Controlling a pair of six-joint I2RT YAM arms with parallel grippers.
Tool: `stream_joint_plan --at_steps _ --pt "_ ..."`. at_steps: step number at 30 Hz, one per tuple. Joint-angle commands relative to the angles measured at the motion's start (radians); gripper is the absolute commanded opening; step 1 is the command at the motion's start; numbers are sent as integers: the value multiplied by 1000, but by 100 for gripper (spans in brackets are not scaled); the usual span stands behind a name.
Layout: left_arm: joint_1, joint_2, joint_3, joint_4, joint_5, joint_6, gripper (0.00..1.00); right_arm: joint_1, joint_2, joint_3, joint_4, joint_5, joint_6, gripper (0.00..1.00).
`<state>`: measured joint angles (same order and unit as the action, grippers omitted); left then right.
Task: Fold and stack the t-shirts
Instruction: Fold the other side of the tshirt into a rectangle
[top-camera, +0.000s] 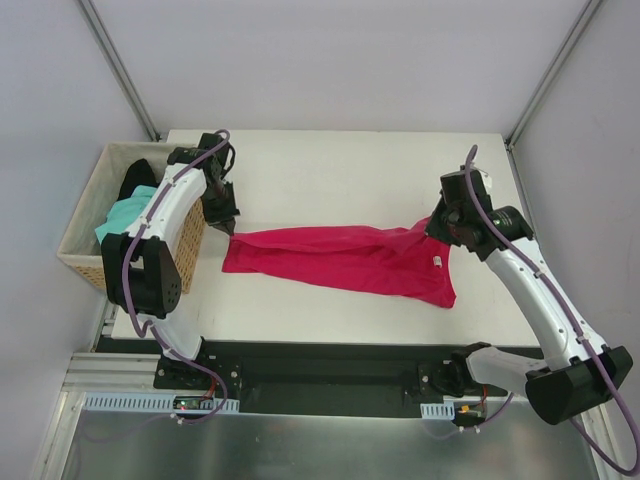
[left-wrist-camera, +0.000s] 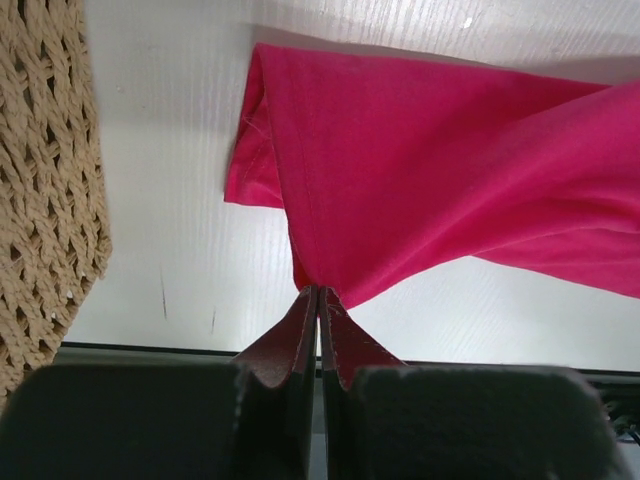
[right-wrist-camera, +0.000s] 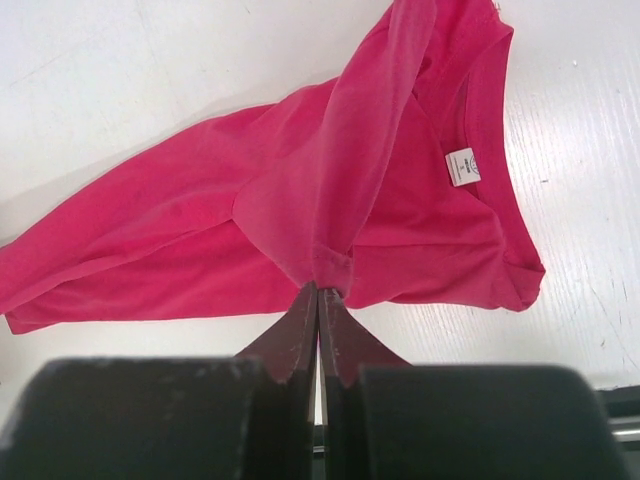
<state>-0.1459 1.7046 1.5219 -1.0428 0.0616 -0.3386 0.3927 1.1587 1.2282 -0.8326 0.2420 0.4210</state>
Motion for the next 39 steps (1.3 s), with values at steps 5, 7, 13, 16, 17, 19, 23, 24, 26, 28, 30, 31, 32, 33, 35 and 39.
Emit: stream_joint_plan --at_steps 5,7,13,16,17,19,23,24,26,28,30,31,32,33,35,39 --pt "-18 -80 -20 -65 -39 29 0 41 -4 36 -100 46 68 1" --pt "-18 -82 -22 -69 -46 27 0 51 -4 39 -109 51 82 1" --pt "-18 -68 -23 -74 -46 27 0 64 -1 11 -131 59 139 1" --pt "-20 -56 -20 -74 -43 27 0 64 2 7 -140 62 157 1" --pt "-20 -53 -19 -74 -45 27 0 66 4 7 -145 65 160 1" --pt "-20 -45 -11 -72 -42 27 0 64 10 11 -158 68 168 1" --pt "-20 -34 -8 -74 -42 29 0 64 25 24 -189 74 182 1" --pt "-20 -33 -11 -72 -43 29 0 66 32 27 -201 74 183 1" --pt "-20 -30 -14 -74 -45 29 0 64 48 39 -218 74 191 1" --pt "-21 -19 -23 -75 -48 29 0 66 56 48 -235 75 193 1" --pt "-24 -10 -29 -74 -52 29 0 64 65 50 -246 69 194 1" --pt "-24 -7 -31 -72 -54 29 0 64 70 50 -249 68 196 1" --pt "-26 0 -34 -72 -57 27 0 64 72 50 -249 62 196 1" --pt "-29 4 -38 -66 -57 27 0 64 78 50 -256 60 199 1" --pt "-30 16 -48 -63 -57 26 0 64 84 48 -261 54 200 1" --pt "-37 39 -60 -54 -57 26 0 66 101 48 -283 45 203 1"
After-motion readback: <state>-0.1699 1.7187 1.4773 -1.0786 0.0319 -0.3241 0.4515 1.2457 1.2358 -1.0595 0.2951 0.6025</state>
